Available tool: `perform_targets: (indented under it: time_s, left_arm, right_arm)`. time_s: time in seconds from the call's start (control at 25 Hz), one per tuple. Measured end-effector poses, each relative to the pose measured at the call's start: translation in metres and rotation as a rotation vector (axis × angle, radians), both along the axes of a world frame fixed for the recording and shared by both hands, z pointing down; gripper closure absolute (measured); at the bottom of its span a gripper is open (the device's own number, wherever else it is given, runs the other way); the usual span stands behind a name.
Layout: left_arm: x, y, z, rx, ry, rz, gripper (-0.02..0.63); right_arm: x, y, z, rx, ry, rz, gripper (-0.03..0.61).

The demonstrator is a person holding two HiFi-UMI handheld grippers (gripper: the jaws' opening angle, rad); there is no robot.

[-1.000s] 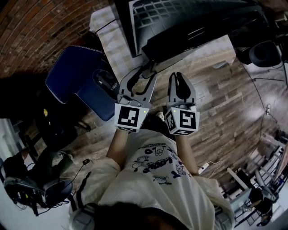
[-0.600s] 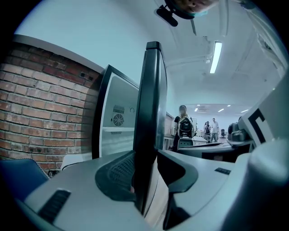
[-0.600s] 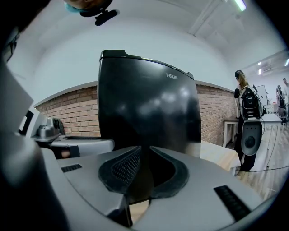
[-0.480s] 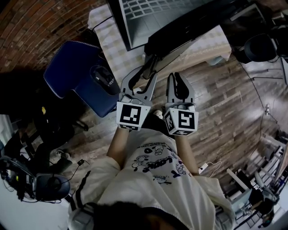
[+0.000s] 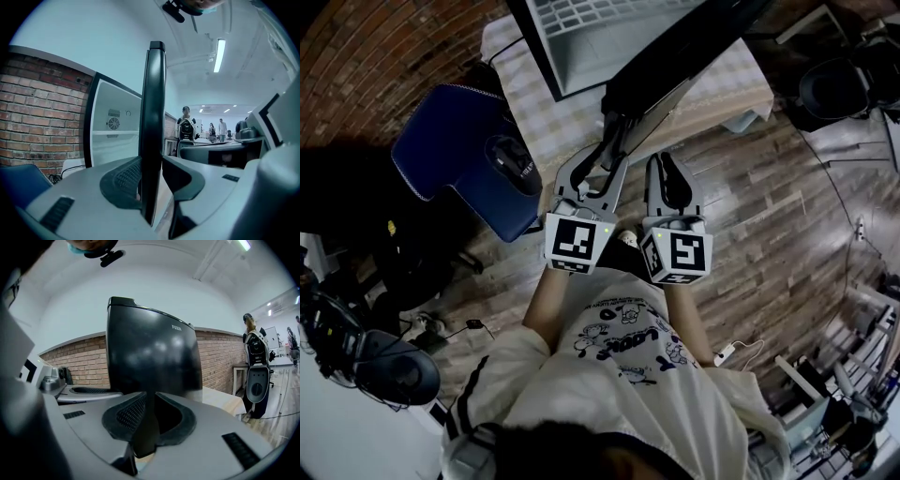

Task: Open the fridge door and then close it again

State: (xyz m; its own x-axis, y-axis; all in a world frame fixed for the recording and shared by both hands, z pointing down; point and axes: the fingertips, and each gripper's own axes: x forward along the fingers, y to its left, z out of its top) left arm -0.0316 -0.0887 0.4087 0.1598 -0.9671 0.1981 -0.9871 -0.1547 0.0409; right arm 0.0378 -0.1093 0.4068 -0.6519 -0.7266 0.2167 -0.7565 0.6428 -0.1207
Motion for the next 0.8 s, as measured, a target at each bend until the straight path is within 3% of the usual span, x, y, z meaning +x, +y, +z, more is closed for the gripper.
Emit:
perform_targets:
  time_s: [0.8]
  left_arm:
    - [0.092,0.021,0.001,0.001,-0.035,0.082,0.476]
  right_arm:
    - [0.072,0.029,-0.005,-0.003,-0.020,-0.058,0.511]
